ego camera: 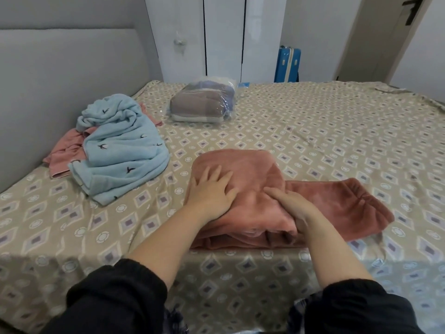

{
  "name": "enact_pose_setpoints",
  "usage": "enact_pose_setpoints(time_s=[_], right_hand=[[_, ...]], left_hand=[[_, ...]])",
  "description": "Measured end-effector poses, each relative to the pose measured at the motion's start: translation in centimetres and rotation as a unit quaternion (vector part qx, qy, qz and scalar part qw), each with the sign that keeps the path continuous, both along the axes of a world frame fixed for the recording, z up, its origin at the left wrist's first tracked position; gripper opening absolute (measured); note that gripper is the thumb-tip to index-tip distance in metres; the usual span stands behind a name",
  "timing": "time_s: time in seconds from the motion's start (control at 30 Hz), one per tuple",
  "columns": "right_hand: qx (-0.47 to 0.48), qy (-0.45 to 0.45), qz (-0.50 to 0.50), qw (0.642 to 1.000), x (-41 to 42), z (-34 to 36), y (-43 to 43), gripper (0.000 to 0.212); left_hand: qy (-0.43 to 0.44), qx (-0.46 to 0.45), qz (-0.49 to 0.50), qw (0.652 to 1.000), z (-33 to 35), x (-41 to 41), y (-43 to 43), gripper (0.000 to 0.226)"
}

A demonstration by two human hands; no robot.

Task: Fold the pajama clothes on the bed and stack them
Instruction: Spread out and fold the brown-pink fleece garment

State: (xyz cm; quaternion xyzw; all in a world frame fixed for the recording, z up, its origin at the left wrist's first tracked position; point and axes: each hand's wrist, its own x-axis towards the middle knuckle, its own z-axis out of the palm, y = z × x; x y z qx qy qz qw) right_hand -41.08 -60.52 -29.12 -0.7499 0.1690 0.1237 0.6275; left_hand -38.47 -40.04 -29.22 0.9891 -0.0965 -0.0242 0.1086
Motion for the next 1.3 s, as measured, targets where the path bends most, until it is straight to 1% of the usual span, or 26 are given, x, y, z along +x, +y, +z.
enact_pose_setpoints(time_s=[0.1,0.17,0.23,0.3,0.37,0.43,0.5,0.53,0.57,0.6,0.63,0.67,0.7,0.73,0.77,0.8,0.83,0.9,0.97,1.0,1.03,1.07,1.13,1.2,1.23,1.3], right_hand=[[0.004,-0.072,0.052,0.996,-0.1,0.1,2.6,0.053],[0.019,-0.083,0.078,0.993,-0.2,-0.1,4.8,0.058],[0.02,-0.086,0.089,0.992,-0.3,-0.3,5.9,0.059],[-0.001,-0.099,0.037,0.994,-0.4,0.2,4.9,0.062],[-0.051,-0.096,-0.021,0.994,-0.4,0.5,2.8,0.075],[-0.105,-0.056,-0.026,0.993,-0.6,0.6,0.8,0.086],[-0.167,-0.028,-0.001,0.986,-0.7,0.5,0.3,0.088],[-0.227,-0.043,0.008,0.973,-0.7,0.3,0.5,0.085],[-0.305,-0.085,0.008,0.948,-0.7,0.2,0.9,0.08],[-0.381,-0.159,0.001,0.911,-0.8,0.2,1.4,0.074],[-0.43,-0.247,-0.003,0.869,-0.6,0.1,1.8,0.068],[-0.448,-0.31,0.01,0.838,-0.3,-0.1,2.2,0.061],[-0.458,-0.334,0.045,0.822,0.1,-0.2,2.5,0.056],[-0.472,-0.314,0.091,0.818,0.5,-0.7,2.7,0.052],[-0.489,-0.256,0.141,0.822,1.0,-1.5,2.7,0.051],[-0.493,-0.192,0.173,0.831,1.4,-2.3,2.6,0.051],[-0.486,-0.153,0.181,0.841,1.7,-2.9,2.5,0.052],[-0.467,-0.16,0.155,0.855,2.0,-3.5,2.4,0.053],[-0.463,-0.185,0.141,0.855,2.0,-3.6,2.6,0.053],[-0.467,-0.193,0.137,0.852,1.8,-3.7,2.6,0.053],[-0.479,-0.201,0.127,0.845,1.5,-3.7,2.6,0.053],[-0.497,-0.209,0.11,0.835,1.1,-3.6,2.6,0.053],[-0.527,-0.204,0.075,0.822,0.2,-3.4,2.8,0.054],[-0.514,-0.169,0.061,0.839,-0.8,-3.3,3.3,0.055],[-0.494,-0.148,0.064,0.854,-1.2,-3.3,3.7,0.056],[-0.466,-0.118,0.075,0.874,-1.7,-3.2,4.3,0.057]], left_hand=[[-0.038,-0.085,0.047,0.995,0.5,0.3,2.1,0.058],[-0.056,-0.132,0.058,0.988,1.1,0.8,3.7,0.055],[-0.061,-0.148,0.05,0.986,1.6,1.2,4.3,0.054],[-0.04,-0.103,0.021,0.994,1.4,1.2,3.3,0.055],[-0.004,-0.036,-0.013,0.999,0.3,0.7,1.3,0.058],[-0.004,0.013,-0.026,1.0,-1.2,0.2,-0.7,0.063],[-0.028,0.05,-0.021,0.998,-2.3,-0.2,-1.8,0.067],[-0.038,0.063,-0.018,0.997,-2.7,-0.4,-2.0,0.068],[-0.045,0.071,-0.016,0.996,-2.9,-0.5,-2.2,0.068],[-0.051,0.075,-0.016,0.996,-3.1,-0.6,-2.2,0.068],[-0.056,0.077,-0.018,0.995,-3.3,-0.7,-2.1,0.067],[-0.06,0.077,-0.02,0.995,-3.3,-0.7,-2.1,0.067],[-0.063,0.076,-0.022,0.995,-3.4,-0.6,-1.9,0.066],[-0.065,0.072,-0.025,0.995,-3.4,-0.6,-1.8,0.065],[-0.066,0.067,-0.03,0.995,-3.4,-0.6,-1.7,0.063],[-0.067,0.059,-0.037,0.995,-3.4,-0.7,-1.6,0.061],[-0.067,0.045,-0.04,0.996,-3.3,-0.7,-1.4,0.06],[-0.074,0.0,-0.013,0.997,-3.3,-0.5,-0.8,0.059],[-0.072,-0.074,0.069,0.992,-3.2,-0.3,0.6,0.067],[-0.055,-0.14,0.119,0.981,-3.1,-0.3,1.5,0.075],[-0.025,-0.231,0.167,0.958,-2.9,-0.4,2.5,0.085],[0.014,-0.327,0.209,0.922,-2.6,-0.4,3.6,0.095],[0.116,-0.455,0.255,0.845,-1.9,-0.3,5.4,0.102],[0.245,-0.514,0.234,0.788,-1.2,-0.4,6.4,0.083],[0.286,-0.523,0.226,0.77,-1.2,-0.5,6.5,0.069],[0.304,-0.522,0.233,0.762,-1.2,-0.7,6.5,0.05]])
